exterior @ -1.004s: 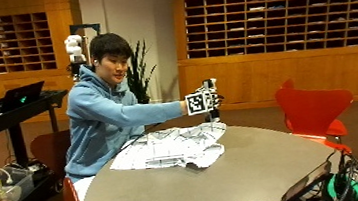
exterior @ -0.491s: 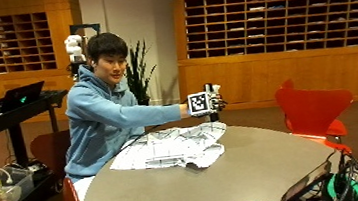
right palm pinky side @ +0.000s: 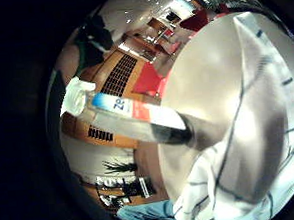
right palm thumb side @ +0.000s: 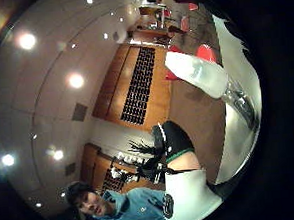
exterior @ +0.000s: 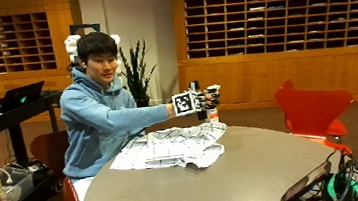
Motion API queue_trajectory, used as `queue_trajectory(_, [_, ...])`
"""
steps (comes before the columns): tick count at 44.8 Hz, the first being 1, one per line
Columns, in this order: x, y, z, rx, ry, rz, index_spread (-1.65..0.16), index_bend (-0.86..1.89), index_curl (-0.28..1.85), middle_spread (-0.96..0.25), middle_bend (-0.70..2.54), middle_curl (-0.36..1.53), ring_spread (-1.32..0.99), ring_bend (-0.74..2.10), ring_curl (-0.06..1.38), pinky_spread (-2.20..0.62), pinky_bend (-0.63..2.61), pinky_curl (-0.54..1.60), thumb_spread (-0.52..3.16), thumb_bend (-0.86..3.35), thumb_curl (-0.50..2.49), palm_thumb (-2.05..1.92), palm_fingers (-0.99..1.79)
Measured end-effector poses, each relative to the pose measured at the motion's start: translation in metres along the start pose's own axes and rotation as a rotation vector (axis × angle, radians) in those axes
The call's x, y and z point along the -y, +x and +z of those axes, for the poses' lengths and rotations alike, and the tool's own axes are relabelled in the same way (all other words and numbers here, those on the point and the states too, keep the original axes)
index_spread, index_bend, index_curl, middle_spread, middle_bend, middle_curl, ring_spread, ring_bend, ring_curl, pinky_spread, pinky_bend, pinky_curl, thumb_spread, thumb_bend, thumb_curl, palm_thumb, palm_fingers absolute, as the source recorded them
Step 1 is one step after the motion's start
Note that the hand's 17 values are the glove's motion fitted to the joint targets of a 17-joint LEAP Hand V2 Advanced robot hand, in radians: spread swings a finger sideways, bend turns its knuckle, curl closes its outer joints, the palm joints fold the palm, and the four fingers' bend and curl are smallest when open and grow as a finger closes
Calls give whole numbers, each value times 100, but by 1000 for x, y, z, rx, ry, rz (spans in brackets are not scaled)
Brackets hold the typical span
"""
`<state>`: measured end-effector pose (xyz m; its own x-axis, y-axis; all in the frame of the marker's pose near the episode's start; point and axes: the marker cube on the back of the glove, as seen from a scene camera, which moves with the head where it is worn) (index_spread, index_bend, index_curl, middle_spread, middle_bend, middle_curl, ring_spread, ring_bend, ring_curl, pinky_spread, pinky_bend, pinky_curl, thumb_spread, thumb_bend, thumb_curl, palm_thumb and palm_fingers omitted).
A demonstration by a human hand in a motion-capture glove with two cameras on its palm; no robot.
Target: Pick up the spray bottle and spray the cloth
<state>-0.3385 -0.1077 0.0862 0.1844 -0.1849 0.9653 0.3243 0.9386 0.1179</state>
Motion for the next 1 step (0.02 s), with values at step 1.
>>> queue_trajectory(1, [0, -1, -2, 6, 2, -2, -29, 8, 26, -10, 17, 38, -8, 44, 40, 4, 58, 41, 86, -4, 58, 72, 47])
